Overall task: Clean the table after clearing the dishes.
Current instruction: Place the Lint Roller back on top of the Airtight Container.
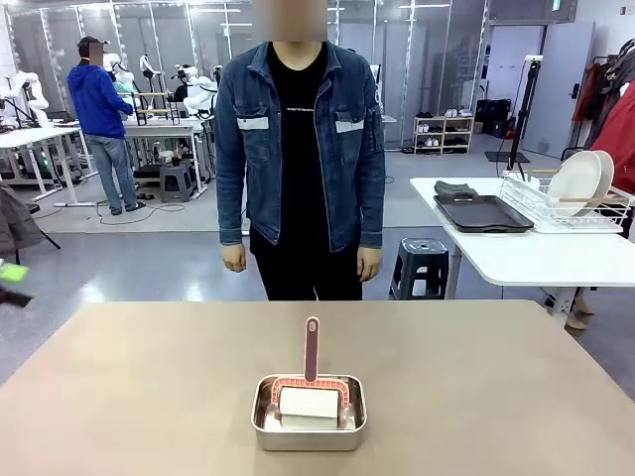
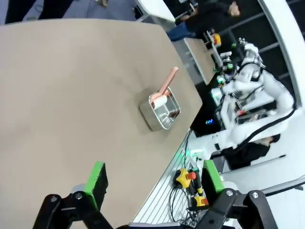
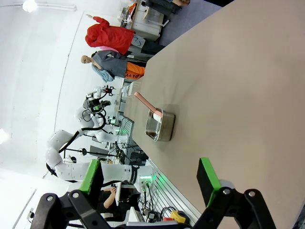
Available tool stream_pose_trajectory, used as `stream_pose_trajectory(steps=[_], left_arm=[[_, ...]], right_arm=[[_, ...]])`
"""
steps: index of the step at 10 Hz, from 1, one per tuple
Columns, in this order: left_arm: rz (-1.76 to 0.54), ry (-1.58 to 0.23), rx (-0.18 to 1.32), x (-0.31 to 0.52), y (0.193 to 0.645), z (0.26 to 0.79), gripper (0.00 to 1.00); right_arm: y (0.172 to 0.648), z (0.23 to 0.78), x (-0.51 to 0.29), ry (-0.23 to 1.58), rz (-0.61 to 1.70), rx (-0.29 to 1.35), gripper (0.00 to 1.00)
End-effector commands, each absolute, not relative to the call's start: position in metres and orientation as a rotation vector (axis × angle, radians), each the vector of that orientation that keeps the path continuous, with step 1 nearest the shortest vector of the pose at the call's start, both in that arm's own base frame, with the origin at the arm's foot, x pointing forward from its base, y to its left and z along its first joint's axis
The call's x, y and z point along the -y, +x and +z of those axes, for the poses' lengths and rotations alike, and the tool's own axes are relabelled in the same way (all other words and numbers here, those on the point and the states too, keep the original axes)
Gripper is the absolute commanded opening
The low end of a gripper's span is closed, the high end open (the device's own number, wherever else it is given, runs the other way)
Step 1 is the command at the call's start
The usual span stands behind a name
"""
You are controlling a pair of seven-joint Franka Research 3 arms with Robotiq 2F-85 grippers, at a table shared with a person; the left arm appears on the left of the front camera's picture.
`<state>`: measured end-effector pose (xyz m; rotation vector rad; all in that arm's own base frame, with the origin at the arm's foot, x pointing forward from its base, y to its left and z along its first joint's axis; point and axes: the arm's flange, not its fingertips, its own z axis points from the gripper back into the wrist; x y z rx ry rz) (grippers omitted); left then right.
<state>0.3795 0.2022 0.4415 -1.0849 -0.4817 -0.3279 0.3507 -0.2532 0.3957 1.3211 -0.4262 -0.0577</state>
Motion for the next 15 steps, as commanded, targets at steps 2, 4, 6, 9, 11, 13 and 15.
stream_pose_trajectory(steps=[2,4,6,9,11,13,15], left_arm=[[-0.147,-1.157,0.547,-0.248,0.369,0.415,1.0],[-0.064,-1.109,0.519,-0.264,0.361,0.413,1.0],[-0.075,-1.06,0.528,-0.259,0.379,0.422,1.0],[-0.09,-1.104,0.51,-0.269,0.356,0.403,1.0],[-0.09,-1.104,0.51,-0.269,0.356,0.403,1.0],[-0.09,-1.104,0.51,-0.269,0.356,0.403,1.0],[-0.09,-1.104,0.51,-0.269,0.356,0.403,1.0]], right_arm=[[0.349,0.398,0.253,1.318,-0.049,0.432,1.0],[0.349,0.398,0.253,1.318,-0.049,0.432,1.0],[0.349,0.398,0.253,1.318,-0.049,0.432,1.0],[0.349,0.398,0.253,1.318,-0.049,0.432,1.0],[0.349,0.398,0.253,1.318,-0.049,0.432,1.0],[0.349,0.398,0.253,1.318,-0.049,0.432,1.0],[0.349,0.398,0.253,1.318,-0.049,0.432,1.0]])
